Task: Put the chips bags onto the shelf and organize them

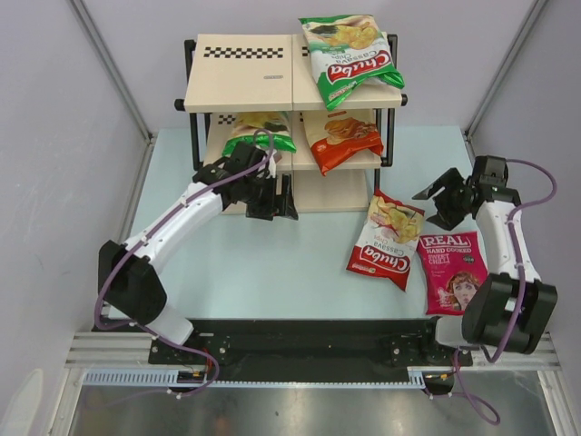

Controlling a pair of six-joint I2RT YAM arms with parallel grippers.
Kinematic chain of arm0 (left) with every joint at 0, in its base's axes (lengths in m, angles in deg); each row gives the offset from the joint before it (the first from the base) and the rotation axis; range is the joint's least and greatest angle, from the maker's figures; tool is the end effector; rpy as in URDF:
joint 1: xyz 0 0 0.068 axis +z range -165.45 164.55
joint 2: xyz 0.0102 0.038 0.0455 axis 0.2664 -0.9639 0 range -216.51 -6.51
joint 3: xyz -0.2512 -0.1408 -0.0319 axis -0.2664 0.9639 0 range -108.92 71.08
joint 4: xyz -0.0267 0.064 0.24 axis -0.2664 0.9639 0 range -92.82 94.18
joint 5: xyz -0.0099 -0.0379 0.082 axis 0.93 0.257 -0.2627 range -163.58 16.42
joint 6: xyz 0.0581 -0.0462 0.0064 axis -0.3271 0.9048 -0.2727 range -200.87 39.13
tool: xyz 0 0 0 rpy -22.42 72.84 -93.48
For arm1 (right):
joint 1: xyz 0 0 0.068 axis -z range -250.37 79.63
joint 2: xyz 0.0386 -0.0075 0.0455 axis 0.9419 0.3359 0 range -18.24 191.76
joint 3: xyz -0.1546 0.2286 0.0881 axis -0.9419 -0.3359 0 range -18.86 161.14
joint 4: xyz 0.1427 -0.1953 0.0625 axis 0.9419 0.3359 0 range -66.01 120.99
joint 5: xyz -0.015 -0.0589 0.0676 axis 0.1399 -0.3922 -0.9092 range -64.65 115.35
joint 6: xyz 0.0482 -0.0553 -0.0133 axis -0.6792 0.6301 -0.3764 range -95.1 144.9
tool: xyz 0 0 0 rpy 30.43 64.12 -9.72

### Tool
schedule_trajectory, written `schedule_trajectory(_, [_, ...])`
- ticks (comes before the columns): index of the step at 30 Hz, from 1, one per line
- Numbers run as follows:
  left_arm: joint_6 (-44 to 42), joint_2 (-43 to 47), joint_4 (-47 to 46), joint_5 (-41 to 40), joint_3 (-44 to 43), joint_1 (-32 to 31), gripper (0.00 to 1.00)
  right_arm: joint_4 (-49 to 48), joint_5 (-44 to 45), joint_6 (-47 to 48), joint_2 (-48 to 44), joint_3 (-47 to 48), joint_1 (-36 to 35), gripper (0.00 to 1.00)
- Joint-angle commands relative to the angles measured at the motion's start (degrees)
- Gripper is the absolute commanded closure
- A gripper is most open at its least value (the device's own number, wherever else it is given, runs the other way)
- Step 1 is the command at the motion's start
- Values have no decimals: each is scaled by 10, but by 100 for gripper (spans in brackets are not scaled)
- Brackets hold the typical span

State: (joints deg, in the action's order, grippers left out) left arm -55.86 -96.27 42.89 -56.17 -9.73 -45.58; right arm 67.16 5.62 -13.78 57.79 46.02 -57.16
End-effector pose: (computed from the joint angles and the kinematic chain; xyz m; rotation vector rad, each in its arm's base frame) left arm 0.2805 -0.1844 0.3091 0.2460 2.6255 -0.7459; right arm 0.2670 -0.0411 0.2925 0.9844 2.3484 0.6114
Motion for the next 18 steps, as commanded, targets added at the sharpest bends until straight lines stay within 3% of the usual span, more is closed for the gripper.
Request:
schedule_trajectory(1, [-5, 34, -12, 8, -8, -4, 18, -71, 2, 18, 69, 7, 18, 24])
schedule_trajectory(10, [-1, 46, -46, 13, -12, -5, 21, -115, -56, 54, 157, 7, 40, 23])
schedule_trajectory(18, [13, 48, -63, 9, -2, -12, 21, -93, -18, 116, 193, 7, 51, 23])
